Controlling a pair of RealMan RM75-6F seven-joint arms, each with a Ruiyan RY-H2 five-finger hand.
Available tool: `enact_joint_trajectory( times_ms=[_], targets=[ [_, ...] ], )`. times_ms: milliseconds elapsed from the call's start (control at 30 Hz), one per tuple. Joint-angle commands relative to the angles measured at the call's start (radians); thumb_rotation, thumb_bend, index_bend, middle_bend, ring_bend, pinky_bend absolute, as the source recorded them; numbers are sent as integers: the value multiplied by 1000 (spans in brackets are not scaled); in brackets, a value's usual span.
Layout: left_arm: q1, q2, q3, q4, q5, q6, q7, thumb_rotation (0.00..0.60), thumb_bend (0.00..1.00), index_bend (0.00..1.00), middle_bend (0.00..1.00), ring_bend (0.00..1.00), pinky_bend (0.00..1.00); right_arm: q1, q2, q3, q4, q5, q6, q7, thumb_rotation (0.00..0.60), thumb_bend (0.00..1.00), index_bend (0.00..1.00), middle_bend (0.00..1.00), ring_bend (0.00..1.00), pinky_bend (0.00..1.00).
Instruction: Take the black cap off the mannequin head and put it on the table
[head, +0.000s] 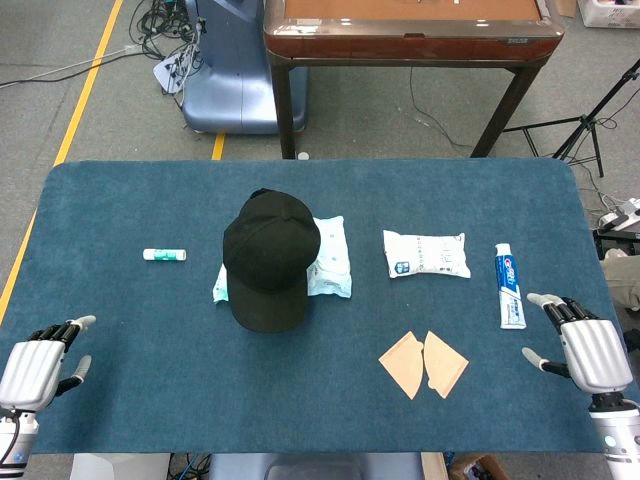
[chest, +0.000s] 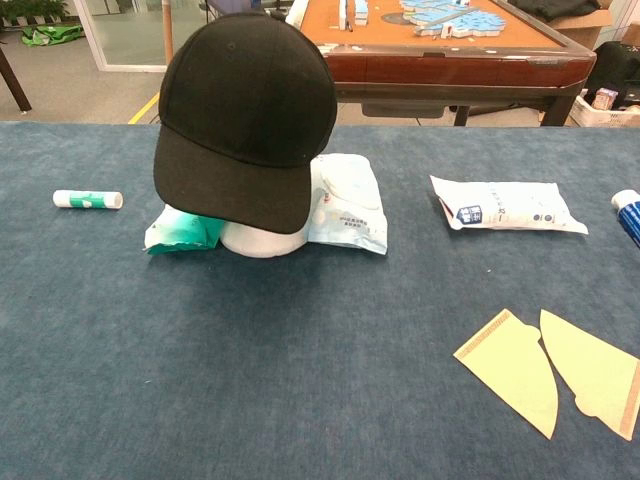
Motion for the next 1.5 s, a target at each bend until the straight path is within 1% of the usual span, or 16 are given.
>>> enact_joint_trajectory(
  times_ms=[33, 200, 300, 367, 400, 433, 533, 633, 733, 800, 867, 1067, 1300, 1500],
  targets=[
    [-1, -1, 3, 0, 1, -4, 7, 600, 361, 248, 353, 351, 426, -3, 5, -3, -1, -8, 8, 15, 600, 138, 259, 314, 283, 524],
    [-5, -3, -1, 3, -8, -10, 2, 600, 362, 249, 356, 353, 474, 3, 7, 1, 2, 6, -9, 22, 600, 138, 258, 314, 283, 524],
    [-10, -11, 4, 15, 20, -2, -6, 600, 358, 257, 357, 353, 484, 1, 8, 1, -4, 6, -4, 19, 600, 138, 259, 315, 283, 524],
    [-16, -23, 10, 33, 59, 12, -16, 600, 305, 277, 371, 357, 506, -5, 9, -2, -5, -5, 12, 25, 600, 138, 259, 315, 283, 524],
    [-19, -32, 11, 43, 78, 22, -26, 600, 252, 292, 387, 365, 521, -9, 10, -3, -5, -8, 19, 28, 600, 138, 258, 315, 283, 524],
    [-24, -46, 14, 61, 108, 37, -40, 600, 192, 311, 411, 378, 540, -14, 11, -3, -5, -10, 29, 33, 600, 138, 259, 315, 283, 524],
    [-42, -83, 25, 108, 189, 69, -75, 600, 112, 349, 473, 409, 582, -25, 15, 1, -5, -11, 55, 48, 600, 138, 259, 315, 283, 524],
    [-71, -116, 36, 143, 275, 95, -103, 600, 91, 382, 543, 437, 614, -33, 18, 6, 0, -6, 69, 62, 600, 138, 259, 315, 283, 524],
    [-107, -151, 40, 177, 357, 122, -138, 600, 81, 474, 677, 500, 638, -32, 21, 10, 2, 2, 64, 73, 600, 138, 258, 315, 283, 524],
    [-128, -172, 40, 200, 389, 130, -160, 600, 77, 524, 744, 539, 646, -31, 22, 12, 2, 6, 59, 73, 600, 138, 258, 315, 283, 524],
    [-153, -197, 35, 227, 411, 131, -175, 600, 75, 541, 770, 553, 647, -28, 24, 12, 1, 7, 54, 75, 600, 138, 258, 315, 283, 524],
    [-214, -252, 16, 279, 438, 114, -168, 600, 47, 563, 815, 575, 648, -24, 27, 15, -1, 13, 43, 77, 600, 138, 259, 315, 283, 524],
    [-283, -296, 0, 318, 458, 86, -148, 600, 23, 652, 912, 653, 666, -22, 32, 18, -1, 20, 36, 83, 600, 139, 259, 315, 283, 524],
    [-322, -327, -13, 330, 429, 36, -105, 600, 19, 666, 926, 664, 669, -23, 36, 21, 1, 28, 33, 94, 600, 138, 259, 315, 283, 524]
  ],
)
